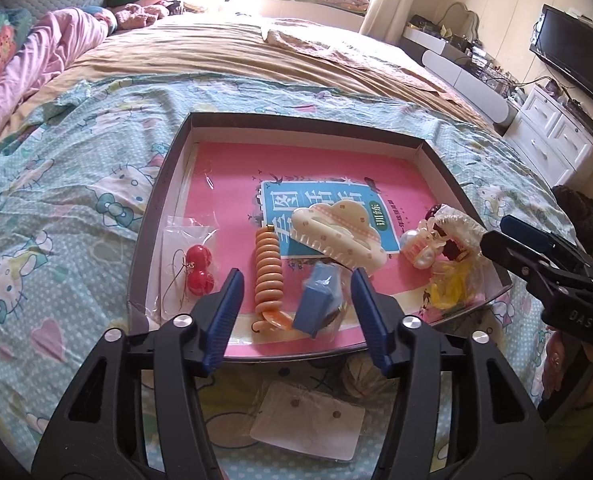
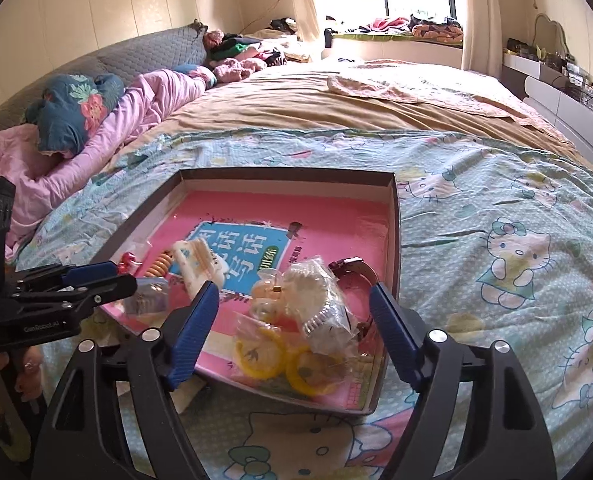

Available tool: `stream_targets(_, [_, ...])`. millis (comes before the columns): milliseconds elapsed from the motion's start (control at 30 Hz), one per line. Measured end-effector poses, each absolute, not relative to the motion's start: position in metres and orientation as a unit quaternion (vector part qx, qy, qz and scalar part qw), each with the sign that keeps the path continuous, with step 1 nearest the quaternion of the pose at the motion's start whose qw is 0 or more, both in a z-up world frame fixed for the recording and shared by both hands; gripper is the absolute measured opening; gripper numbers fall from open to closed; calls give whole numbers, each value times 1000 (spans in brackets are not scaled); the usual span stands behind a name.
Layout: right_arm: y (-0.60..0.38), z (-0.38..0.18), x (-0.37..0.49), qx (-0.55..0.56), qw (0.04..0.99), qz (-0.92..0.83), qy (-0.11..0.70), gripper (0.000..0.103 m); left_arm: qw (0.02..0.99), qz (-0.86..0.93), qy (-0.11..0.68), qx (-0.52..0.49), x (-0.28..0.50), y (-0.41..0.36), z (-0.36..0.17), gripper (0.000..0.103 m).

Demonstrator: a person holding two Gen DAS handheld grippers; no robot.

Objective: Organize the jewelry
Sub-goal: 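Lower the clip case into the box with the left tool while the right drops the comb bag there, then withdraw both open tools from the box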

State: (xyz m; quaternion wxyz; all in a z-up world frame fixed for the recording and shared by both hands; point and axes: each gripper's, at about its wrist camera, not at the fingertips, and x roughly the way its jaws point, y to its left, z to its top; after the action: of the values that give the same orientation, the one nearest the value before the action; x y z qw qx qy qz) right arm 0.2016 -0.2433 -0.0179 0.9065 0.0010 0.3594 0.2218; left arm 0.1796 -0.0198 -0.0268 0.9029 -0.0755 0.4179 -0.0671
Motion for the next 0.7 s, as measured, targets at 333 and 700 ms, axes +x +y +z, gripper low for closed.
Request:
stream_targets(333, [-250, -4, 170, 12, 909, 232, 347, 86, 910, -68, 403, -69, 162, -17, -12, 81])
stream_targets(700, [-253, -6, 146, 4, 900, 242, 361, 86, 900, -94, 425, -19, 127, -24, -21, 93])
